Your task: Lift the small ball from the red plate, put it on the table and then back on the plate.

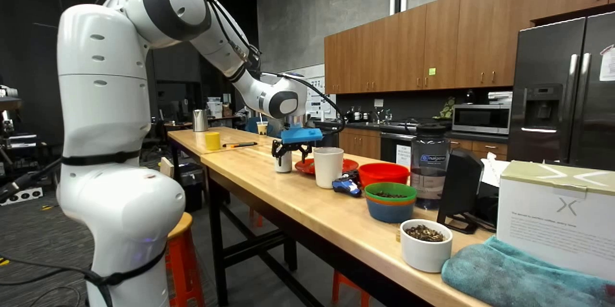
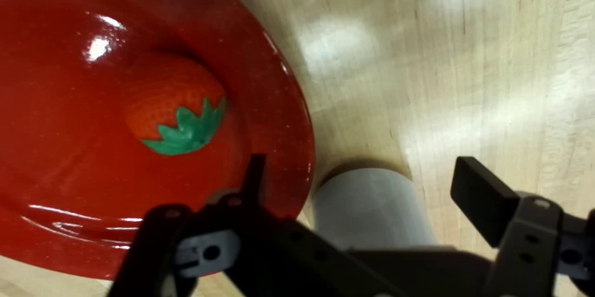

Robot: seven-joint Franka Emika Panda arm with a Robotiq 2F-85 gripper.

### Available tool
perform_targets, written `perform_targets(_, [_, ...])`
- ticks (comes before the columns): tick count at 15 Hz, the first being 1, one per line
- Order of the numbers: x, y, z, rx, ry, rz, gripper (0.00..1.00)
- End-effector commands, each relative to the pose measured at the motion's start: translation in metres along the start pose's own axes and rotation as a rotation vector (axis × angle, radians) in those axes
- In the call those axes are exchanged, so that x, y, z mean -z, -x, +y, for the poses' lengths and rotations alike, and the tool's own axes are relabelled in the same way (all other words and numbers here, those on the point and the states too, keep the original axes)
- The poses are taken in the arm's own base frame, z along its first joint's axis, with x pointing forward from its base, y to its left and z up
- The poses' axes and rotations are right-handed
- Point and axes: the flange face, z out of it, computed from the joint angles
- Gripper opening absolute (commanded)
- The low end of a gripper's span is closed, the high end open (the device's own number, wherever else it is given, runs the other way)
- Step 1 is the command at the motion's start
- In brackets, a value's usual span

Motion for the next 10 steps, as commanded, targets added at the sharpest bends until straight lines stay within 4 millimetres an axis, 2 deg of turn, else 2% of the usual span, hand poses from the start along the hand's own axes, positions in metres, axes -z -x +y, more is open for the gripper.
perform_targets(1, [0.0,0.0,0.0,0.0,0.0,-0.001,1.0])
perform_targets(4, [-0.012,0.004,0.004,0.023,0.021,-0.017,1.0])
perform_targets(10, [-0.035,0.012,0.025,0.056,0.093,-0.042,1.0])
